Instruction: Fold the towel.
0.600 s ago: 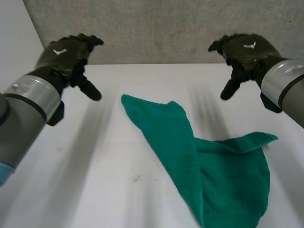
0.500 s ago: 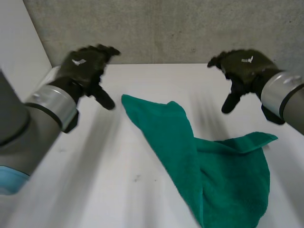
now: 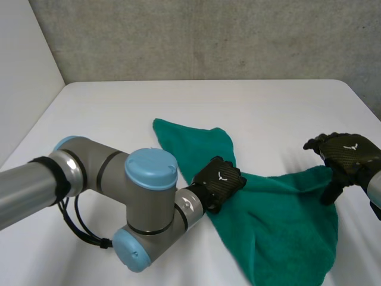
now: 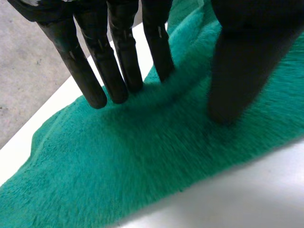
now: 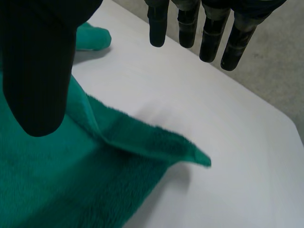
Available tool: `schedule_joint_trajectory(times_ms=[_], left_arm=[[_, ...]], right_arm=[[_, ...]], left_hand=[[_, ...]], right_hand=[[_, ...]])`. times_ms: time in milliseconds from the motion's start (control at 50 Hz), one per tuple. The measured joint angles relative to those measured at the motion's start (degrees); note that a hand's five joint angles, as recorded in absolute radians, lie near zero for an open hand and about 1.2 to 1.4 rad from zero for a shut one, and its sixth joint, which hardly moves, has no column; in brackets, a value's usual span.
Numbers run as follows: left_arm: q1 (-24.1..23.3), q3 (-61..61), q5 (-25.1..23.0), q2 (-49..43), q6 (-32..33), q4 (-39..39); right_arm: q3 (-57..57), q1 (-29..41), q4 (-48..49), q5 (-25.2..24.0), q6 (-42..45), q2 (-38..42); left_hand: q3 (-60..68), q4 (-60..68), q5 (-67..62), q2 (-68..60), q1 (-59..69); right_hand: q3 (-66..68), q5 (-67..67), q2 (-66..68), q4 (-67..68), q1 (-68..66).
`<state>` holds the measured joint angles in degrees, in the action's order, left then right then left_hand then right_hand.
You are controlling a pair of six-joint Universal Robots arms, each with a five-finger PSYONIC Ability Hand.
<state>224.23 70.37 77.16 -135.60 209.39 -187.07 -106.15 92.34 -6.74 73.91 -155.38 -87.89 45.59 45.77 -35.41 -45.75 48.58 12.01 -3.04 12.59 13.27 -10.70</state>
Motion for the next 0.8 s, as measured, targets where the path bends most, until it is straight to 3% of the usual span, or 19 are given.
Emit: schedule_joint_trajectory(times_ms=[20,40,100,180,300,380,600,800], left_arm=[[0.0,0.0,0.0,0.0,0.0,0.0],[-0.1,-0.9,0.2,-0.6,0.1,-0.3],[-0.1,-2.0,1.1,-0.4,-0.1,-1.6],[0.1,-2.3,4.1,1.2,-0.4,-4.6],[1.0,-0.8,14.1,5.9,-0.5,-9.5],[2.5,2.0,19.6,10.0,-0.3,-11.0],[3.9,5.9,22.0,13.5,-0.3,-10.7],[4.0,4.5,23.0,11.8,-0.4,-10.8]], right_arm=[[0.0,0.0,0.0,0.0,0.0,0.0],[-1.0,-1.0,0.4,-0.8,0.0,-0.2],[-2.1,-2.0,0.7,-2.0,0.0,-0.3],[-2.6,-2.4,0.9,-2.8,-0.2,-0.3],[-2.6,-2.1,0.4,-3.1,-2.1,-0.9],[-2.4,-0.5,-0.4,-3.0,-8.0,-2.5],[-2.5,6.9,-5.6,-6.0,-20.0,-4.0],[-5.9,12.7,-6.2,-6.4,-20.2,-3.6]], left_hand=[[0.0,0.0,0.0,0.0,0.0],[15.0,15.1,-14.8,-15.0,13.8],[21.8,22.0,-19.0,-21.9,16.1],[22.3,22.3,-19.0,-22.3,16.1],[22.3,22.5,-19.0,-22.4,16.1],[22.4,22.5,-19.0,-22.5,16.1],[22.6,22.5,-19.0,-22.6,16.1],[22.6,22.5,-19.0,-22.6,16.1]], right_hand=[[0.0,0.0,0.0,0.0,0.0],[0.0,0.0,0.0,0.0,0.0],[0.0,0.0,0.0,0.0,0.0],[0.0,0.0,0.0,0.0,0.0],[0.0,0.0,0.0,0.0,0.0],[0.0,0.0,0.0,0.0,0.0],[0.0,0.0,0.0,0.0,0.0],[0.0,0.0,0.0,0.0,0.0]])
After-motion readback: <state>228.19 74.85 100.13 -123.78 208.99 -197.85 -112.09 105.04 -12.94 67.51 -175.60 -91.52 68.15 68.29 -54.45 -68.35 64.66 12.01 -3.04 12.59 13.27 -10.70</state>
